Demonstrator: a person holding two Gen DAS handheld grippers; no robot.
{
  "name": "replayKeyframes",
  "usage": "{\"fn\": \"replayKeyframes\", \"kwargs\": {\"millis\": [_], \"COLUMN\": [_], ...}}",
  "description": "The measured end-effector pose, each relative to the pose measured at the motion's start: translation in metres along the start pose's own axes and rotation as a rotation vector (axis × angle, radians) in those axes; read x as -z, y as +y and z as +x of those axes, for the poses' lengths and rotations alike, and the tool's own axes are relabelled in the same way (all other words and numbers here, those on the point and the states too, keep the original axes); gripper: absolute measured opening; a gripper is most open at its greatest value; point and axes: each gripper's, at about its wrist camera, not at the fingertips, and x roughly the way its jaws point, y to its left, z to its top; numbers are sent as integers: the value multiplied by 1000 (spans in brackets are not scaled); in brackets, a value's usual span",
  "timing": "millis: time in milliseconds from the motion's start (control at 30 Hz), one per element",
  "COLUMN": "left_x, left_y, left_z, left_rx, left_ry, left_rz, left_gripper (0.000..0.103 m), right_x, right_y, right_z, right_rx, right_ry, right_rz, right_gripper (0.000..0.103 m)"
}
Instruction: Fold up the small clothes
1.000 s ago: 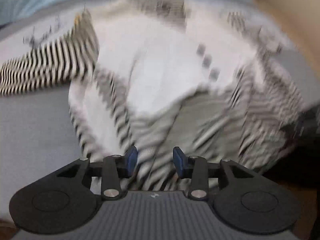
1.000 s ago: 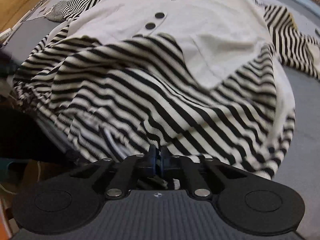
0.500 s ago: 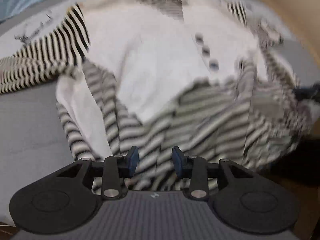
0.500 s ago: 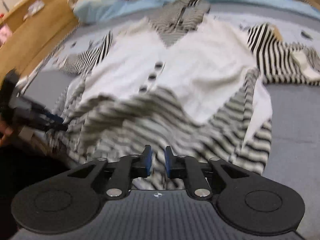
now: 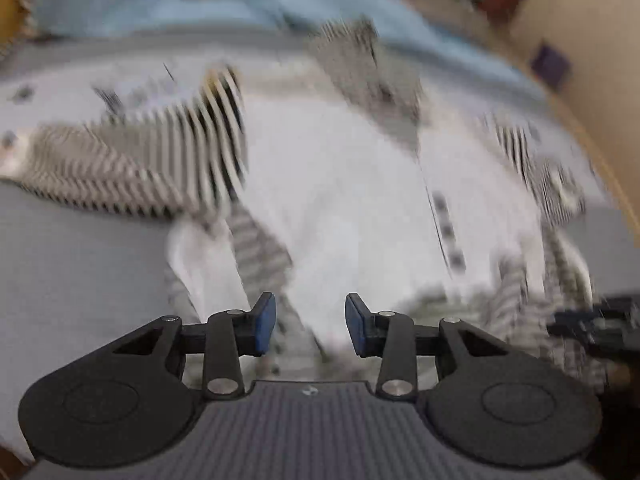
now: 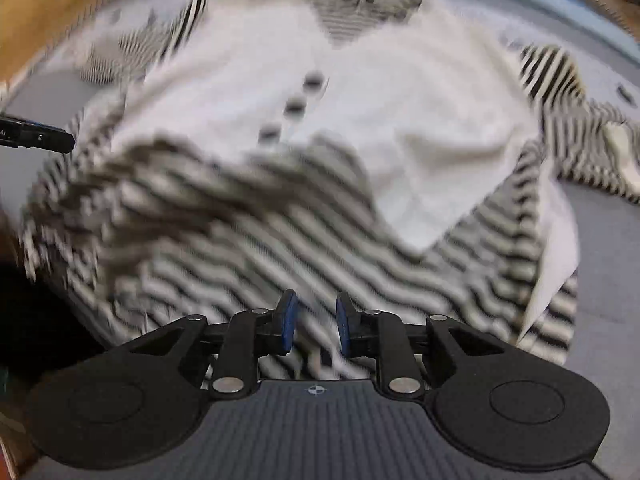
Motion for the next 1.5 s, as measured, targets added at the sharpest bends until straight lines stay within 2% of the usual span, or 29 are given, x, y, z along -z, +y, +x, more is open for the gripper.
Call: {"fn": "replayKeyframes", "kwargs": {"millis": [133,267,367,500,533,600,667,767,833,933,1100,1167,1200,1233,1267,1333,1367,1433,1500], "left_x": [-29,-65,-86,-91,-90,-89,-83,-76,-73,-69,-59,-58,-59,-62,-65,-74,-83,-106,-128], "left_y": [18,54,83,129,142,169,197,240,264,294,325,329,328,326,325,316,306,274,225], "left_z": [-10,3,20,31,36,42,43,48,49,55,76,82,84,85,86,75,65,38,9], "left_rx": [-29,-108,-188,-247,-265,-302,-323,-358,-369,-373,-366,-373,-383,-388,-391,-449,-472,-467,-403], "left_ry": [-145,-199,-229,-297,-297,-283,-285,-302,-315,-317,-288,-285,-283,-275,-258,-279,-317,-423,-524], "left_rz": [-54,-130,-194,-285,-292,-315,-377,-502,-574,-686,-808,-804,-785,-763,-749,-733,-708,-626,-524], "left_gripper": [43,42,42,41,38,37,37,37,39,45,45,43,36,12,10,7,7,7,7], "right_x": [-14,-38,-67,-115,-127,-145,-158,-164,-167,-175,-182,-180,-180,-179,-177,-176,-175,-173,-172], "right_y": [-4,-6,-7,-3,0,6,11,12,16,21,24,26,26,26,27,25,23,16,6], "right_z": [-22,-37,-52,-52,-48,-39,-27,0,22,45,59,63,65,66,66,67,67,66,65], "right_rx": [45,134,130,110,107,136,129,100,118,89,37,34,37,37,40,60,72,86,95], "right_ry": [-165,-289,-408,-550,-584,-629,-658,-648,-563,-458,-435,-430,-423,-416,-413,-403,-396,-387,-380], "right_rz": [24,29,85,114,102,68,52,49,62,83,97,92,92,93,95,100,105,128,162], "right_gripper": [22,22,22,19,15,14,14,15,15,15,15,15,15,15,15,15,15,15,15]}}
